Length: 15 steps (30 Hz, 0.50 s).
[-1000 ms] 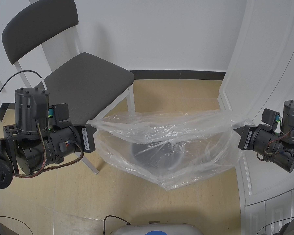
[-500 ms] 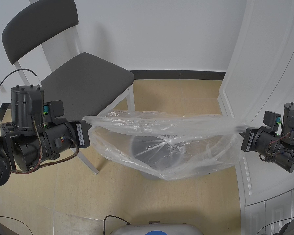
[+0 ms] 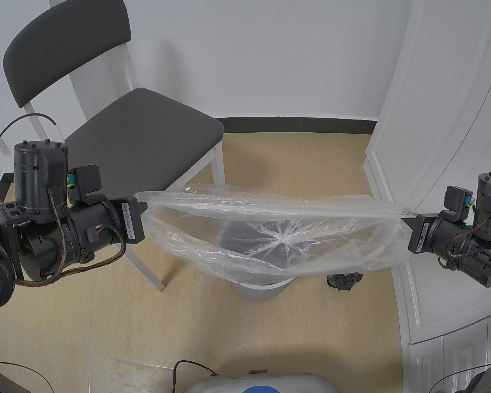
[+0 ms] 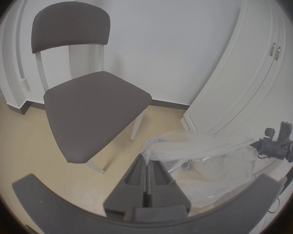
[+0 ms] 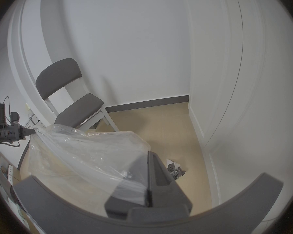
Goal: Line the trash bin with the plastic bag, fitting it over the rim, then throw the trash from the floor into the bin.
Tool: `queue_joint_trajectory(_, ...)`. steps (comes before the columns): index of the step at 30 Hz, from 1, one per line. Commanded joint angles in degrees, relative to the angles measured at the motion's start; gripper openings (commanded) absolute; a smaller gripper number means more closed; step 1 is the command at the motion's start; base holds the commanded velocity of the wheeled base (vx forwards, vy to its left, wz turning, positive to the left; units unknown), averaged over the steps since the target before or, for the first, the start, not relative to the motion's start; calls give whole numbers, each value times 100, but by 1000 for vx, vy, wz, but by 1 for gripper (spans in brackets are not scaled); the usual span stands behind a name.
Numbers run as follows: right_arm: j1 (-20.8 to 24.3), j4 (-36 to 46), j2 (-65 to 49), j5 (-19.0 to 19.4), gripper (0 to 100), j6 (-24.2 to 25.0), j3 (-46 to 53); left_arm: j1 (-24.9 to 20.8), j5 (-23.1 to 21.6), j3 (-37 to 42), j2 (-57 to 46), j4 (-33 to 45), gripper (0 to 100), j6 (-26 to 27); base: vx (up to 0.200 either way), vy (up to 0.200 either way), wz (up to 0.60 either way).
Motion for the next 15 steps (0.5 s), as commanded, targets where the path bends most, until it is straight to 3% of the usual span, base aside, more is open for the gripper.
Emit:
queue_joint_trajectory(1,-32,-1,-10,-4,0,-4,13,36,10,2,-6,-1,0,-8,0,0,0)
queue_joint_trajectory(15,-243,-1,-81,31,0,-215,65,221,2,-24,-6,8,0,10,0,0,0)
